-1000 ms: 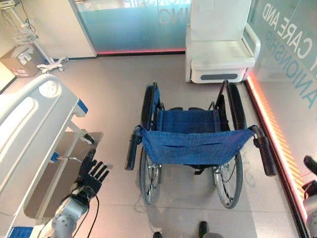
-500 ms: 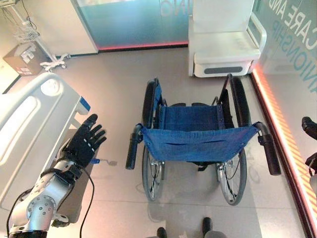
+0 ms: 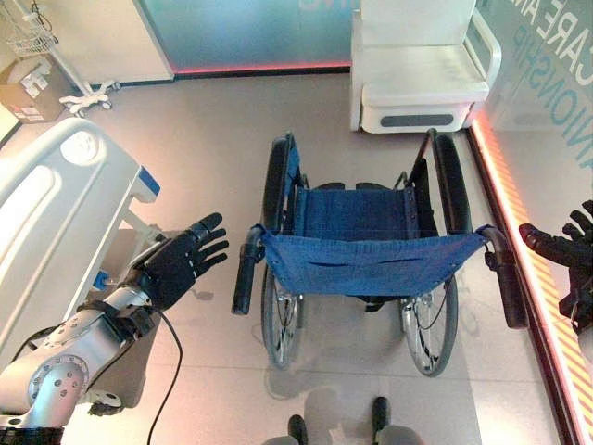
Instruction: Push the wheelchair next to the bed
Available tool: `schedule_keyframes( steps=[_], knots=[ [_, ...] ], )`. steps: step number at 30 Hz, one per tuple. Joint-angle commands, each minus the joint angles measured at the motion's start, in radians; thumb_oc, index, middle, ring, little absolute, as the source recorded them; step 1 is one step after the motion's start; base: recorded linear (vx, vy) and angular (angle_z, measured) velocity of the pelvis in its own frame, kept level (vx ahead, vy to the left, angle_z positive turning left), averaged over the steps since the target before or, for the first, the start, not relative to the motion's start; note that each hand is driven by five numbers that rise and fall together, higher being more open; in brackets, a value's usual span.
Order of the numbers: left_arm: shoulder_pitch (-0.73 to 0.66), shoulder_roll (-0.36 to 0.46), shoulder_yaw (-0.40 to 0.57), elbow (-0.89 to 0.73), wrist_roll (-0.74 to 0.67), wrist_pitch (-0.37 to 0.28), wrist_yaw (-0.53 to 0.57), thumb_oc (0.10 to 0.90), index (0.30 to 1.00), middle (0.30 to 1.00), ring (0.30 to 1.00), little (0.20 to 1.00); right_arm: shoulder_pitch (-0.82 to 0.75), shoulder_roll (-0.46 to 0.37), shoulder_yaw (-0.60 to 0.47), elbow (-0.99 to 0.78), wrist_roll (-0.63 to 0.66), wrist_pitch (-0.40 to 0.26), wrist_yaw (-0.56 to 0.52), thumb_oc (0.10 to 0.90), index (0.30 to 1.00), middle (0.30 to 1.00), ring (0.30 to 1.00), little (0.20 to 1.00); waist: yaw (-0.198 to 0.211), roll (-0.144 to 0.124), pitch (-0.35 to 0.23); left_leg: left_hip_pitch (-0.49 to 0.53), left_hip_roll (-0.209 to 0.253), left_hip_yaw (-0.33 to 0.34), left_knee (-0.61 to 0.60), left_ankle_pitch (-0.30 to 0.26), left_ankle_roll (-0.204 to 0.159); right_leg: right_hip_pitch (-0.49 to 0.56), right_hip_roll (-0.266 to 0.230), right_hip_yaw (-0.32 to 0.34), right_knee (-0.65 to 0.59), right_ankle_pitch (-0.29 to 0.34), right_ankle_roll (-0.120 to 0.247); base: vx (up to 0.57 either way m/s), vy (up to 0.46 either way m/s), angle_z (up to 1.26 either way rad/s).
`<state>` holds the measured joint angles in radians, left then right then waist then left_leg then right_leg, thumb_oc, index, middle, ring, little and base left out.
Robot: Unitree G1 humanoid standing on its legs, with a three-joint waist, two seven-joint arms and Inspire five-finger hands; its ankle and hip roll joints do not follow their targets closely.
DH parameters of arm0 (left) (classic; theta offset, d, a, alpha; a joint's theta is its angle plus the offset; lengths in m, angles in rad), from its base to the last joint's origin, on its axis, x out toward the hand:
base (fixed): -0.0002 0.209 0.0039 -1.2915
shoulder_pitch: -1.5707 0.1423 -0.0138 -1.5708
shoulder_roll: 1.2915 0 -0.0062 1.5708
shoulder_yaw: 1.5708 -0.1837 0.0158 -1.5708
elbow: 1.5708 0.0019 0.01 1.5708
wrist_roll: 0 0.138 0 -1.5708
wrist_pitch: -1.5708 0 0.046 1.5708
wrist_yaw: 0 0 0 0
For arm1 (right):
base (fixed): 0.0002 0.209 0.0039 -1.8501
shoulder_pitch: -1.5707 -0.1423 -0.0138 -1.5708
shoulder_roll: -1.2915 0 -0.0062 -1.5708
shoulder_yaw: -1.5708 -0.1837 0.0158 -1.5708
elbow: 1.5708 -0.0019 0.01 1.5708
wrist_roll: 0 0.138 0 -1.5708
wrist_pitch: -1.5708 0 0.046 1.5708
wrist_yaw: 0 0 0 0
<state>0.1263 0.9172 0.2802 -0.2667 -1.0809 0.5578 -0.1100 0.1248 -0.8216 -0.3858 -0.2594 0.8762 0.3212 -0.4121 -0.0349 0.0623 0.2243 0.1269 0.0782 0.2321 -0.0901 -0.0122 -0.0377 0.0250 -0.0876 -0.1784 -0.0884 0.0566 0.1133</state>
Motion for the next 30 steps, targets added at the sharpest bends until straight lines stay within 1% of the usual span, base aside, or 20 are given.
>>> schedule_keyframes(
  steps=[1, 2, 4, 7, 9, 11, 14, 17, 18, 19, 20, 21, 23, 24, 26, 27, 30],
  knots=[
    [-0.046, 0.158, 0.046, -0.098, 0.018, -0.053, -0.095, 0.8, 0.9, 0.9, 0.9, 0.9, -0.094, -0.147, -0.015, -0.106, 0.038, -0.074, 0.028, 0.8, 0.9, 0.9, 0.9, 0.9, -0.011, -0.039, -0.044, -0.054, 0.002, 0.04, 0.003, 0.031, -0.02, 0.03, -0.012, -0.034, 0.005, -0.014, 0.017, -0.02, -0.016, -0.03],
    [-0.049, 0.199, 0.049, -0.106, 0.011, -0.061, -0.1, 0.8, 0.9, 0.9, 0.9, 0.9, -0.093, -0.174, -0.01, -0.11, 0.05, -0.068, 0.024, 0.8, 0.9, 0.9, 0.9, 0.9, -0.012, -0.038, -0.04, -0.054, 0.001, 0.041, 0.003, 0.031, -0.02, 0.03, -0.012, -0.033, 0.005, -0.013, 0.018, 0.0, 0.0, 0.0],
    [-0.042, 0.235, 0.062, -0.115, -0.025, -0.072, -0.089, 0.8, 0.9, 0.9, 0.9, 0.9, -0.077, -0.197, -0.007, -0.126, 0.067, -0.058, 0.029, 0.8, 0.9, 0.9, 0.9, 0.9, -0.011, -0.038, -0.04, -0.053, 0.001, 0.043, 0.003, 0.032, -0.02, 0.032, -0.011, -0.034, 0.003, -0.012, 0.019, 0.0, 0.0, 0.0],
    [-0.024, 0.264, 0.087, -0.125, -0.041, -0.068, -0.09, 0.8, 0.9, 0.9, 0.9, 0.9, -0.058, -0.214, -0.008, -0.144, 0.068, -0.059, 0.024, 0.8, 0.9, 0.9, 0.9, 0.9, -0.01, -0.038, -0.043, -0.05, 0.001, 0.046, 0.003, 0.032, -0.019, 0.034, -0.01, -0.036, 0.001, -0.012, 0.019, 0.0, 0.0, 0.0],
    [-0.012, 0.285, 0.1, -0.135, -0.054, -0.066, -0.091, 0.8, 0.9, 0.9, 0.9, 0.9, -0.049, -0.231, -0.014, -0.153, 0.084, -0.077, 0.023, 0.8, 0.9, 0.9, 0.9, 0.9, -0.009, -0.039, -0.044, -0.049, 0.002, 0.047, 0.003, 0.032, -0.02, 0.035, -0.01, -0.038, 0.001, -0.012, 0.019, 0.0, 0.0, 0.0],
    [0.003, 0.308, 0.119, -0.14, -0.075, -0.074, -0.099, 0.8, 0.9, 0.9, 0.9, 0.9, -0.049, -0.254, -0.024, -0.169, 0.106, -0.127, 0.021, 0.8, 0.9, 0.9, 0.9, 0.9, -0.007, -0.039, -0.046, -0.049, 0.004, 0.048, 0.003, 0.033, -0.021, 0.037, -0.009, -0.041, 0.001, -0.013, 0.019, 0.0, 0.0, 0.0],
    [0.014, 0.311, 0.128, -0.145, -0.077, -0.092, -0.099, 0.8, 0.9, 0.9, 0.9, 0.9, -0.052, -0.256, -0.024, -0.187, 0.107, -0.144, 0.022, 0.8, 0.9, 0.9, 0.9, 0.9, -0.006, -0.038, -0.049, -0.049, 0.003, 0.048, 0.003, 0.032, -0.021, 0.038, -0.009, -0.042, 0.001, -0.016, 0.019, 0.0, 0.0, 0.0],
    [0.025, 0.312, 0.145, -0.146, -0.056, -0.114, -0.103, 0.8, 0.9, 0.9, 0.9, 0.9, -0.045, -0.252, -0.026, -0.207, 0.098, -0.122, 0.028, 0.8, 0.9, 0.9, 0.9, 0.9, -0.005, -0.037, -0.053, -0.047, 0.003, 0.048, 0.003, 0.03, -0.022, 0.04, -0.01, -0.044, 0.001, -0.018, 0.02, 0.0, 0.0, 0.0],
    [0.046, 0.317, 0.167, -0.158, -0.014, -0.135, -0.116, 0.8, 0.9, 0.9, 0.9, 0.9, -0.027, -0.25, -0.036, -0.224, 0.092, -0.097, 0.028, 0.8, 0.9, 0.9, 0.9, 0.9, -0.004, -0.036, -0.056, -0.045, 0.003, 0.049, 0.003, 0.029, -0.022, 0.042, -0.011, -0.047, 0.001, -0.02, 0.021, 0.0, 0.0, 0.0],
    [0.051, 0.318, 0.172, -0.159, -0.01, -0.137, -0.118, 0.8, 0.9, 0.9, 0.9, 0.9, -0.024, -0.249, -0.038, -0.227, 0.092, -0.091, 0.026, 0.8, 0.9, 0.9, 0.9, 0.9, -0.004, -0.037, -0.056, -0.045, 0.003, 0.049, 0.003, 0.029, -0.022, 0.043, -0.011, -0.047, 0.001, -0.02, 0.02, 0.0, 0.0, 0.0],
    [0.071, 0.325, 0.193, -0.167, 0.013, -0.148, -0.132, 0.8, 0.9, 0.9, 0.9, 0.9, -0.007, -0.252, -0.05, -0.234, 0.098, -0.054, 0.008, 0.8, 0.9, 0.9, 0.9, 0.9, -0.004, -0.037, -0.058, -0.045, 0.003, 0.05, 0.003, 0.029, -0.023, 0.042, -0.012, -0.048, 0.001, -0.021, 0.02, 0.0, 0.0, 0.0],
    [0.085, 0.329, 0.209, -0.17, 0.024, -0.151, -0.141, 0.8, 0.9, 0.9, 0.9, 0.9, 0.007, -0.253, -0.061, -0.231, 0.102, -0.04, 0.002, 0.8, 0.9, 0.9, 0.9, 0.9, -0.003, -0.037, -0.058, -0.045, 0.004, 0.05, 0.003, 0.029, -0.024, 0.043, -0.012, -0.049, 0.001, -0.022, 0.02, 0.0, 0.0, 0.0],
    [0.161, 0.356, 0.288, -0.182, 0.108, -0.168, -0.152, 0.8, 0.9, 0.9, 0.9, 0.9, 0.073, -0.26, -0.108, -0.221, 0.109, 0.006, 0.005, 0.8, 0.9, 0.9, 0.9, 0.9, -0.003, -0.038, -0.058, -0.045, 0.004, 0.053, 0.003, 0.029, -0.024, 0.043, -0.012, -0.053, 0.001, -0.023, 0.02, 0.0, 0.0, 0.0],
    [0.17, 0.357, 0.296, -0.183, 0.114, -0.169, -0.153, 0.8, 0.9, 0.9, 0.9, 0.9, 0.077, -0.26, -0.11, -0.222, 0.11, 0.009, 0.005, 0.8, 0.9, 0.9, 0.9, 0.9, -0.003, -0.039, -0.059, -0.045, 0.004, 0.053, 0.003, 0.029, -0.024, 0.043, -0.012, -0.053, 0.001, -0.023, 0.02, 0.0, 0.0, 0.0],
    [0.215, 0.373, 0.343, -0.184, 0.134, -0.172, -0.158, 0.8, 0.9, 0.9, 0.9, 0.9, 0.11, -0.27, -0.137, -0.223, 0.127, 0.032, 0.012, 0.8, 0.9, 0.9, 0.9, 0.9, -0.002, -0.039, -0.058, -0.047, 0.003, 0.053, 0.003, 0.03, -0.024, 0.042, -0.012, -0.054, 0.001, -0.023, 0.02, 0.0, 0.0, 0.0],
    [0.257, 0.38, 0.388, -0.187, 0.136, -0.173, -0.171, 0.8, 0.9, 0.9, 0.9, 0.9, 0.136, -0.275, -0.156, -0.226, 0.136, 0.046, 0.024, 0.8, 0.9, 0.9, 0.9, 0.9, -0.001, -0.04, -0.057, -0.048, 0.002, 0.054, 0.003, 0.03, -0.024, 0.042, -0.012, -0.055, 0.001, -0.024, 0.021, 0.0, 0.0, 0.0],
    [0.318, 0.387, 0.443, -0.202, 0.089, -0.181, -0.23, 0.8, 0.9, 0.9, 0.9, 0.9, 0.166, -0.285, -0.176, -0.24, 0.172, 0.055, 0.051, 0.8, 0.9, 0.9, 0.9, 0.9, -0.001, -0.041, -0.056, -0.049, 0.002, 0.055, 0.003, 0.031, -0.023, 0.041, -0.013, -0.055, 0.001, -0.023, 0.021, 0.0, 0.0, 0.0]
  ],
)
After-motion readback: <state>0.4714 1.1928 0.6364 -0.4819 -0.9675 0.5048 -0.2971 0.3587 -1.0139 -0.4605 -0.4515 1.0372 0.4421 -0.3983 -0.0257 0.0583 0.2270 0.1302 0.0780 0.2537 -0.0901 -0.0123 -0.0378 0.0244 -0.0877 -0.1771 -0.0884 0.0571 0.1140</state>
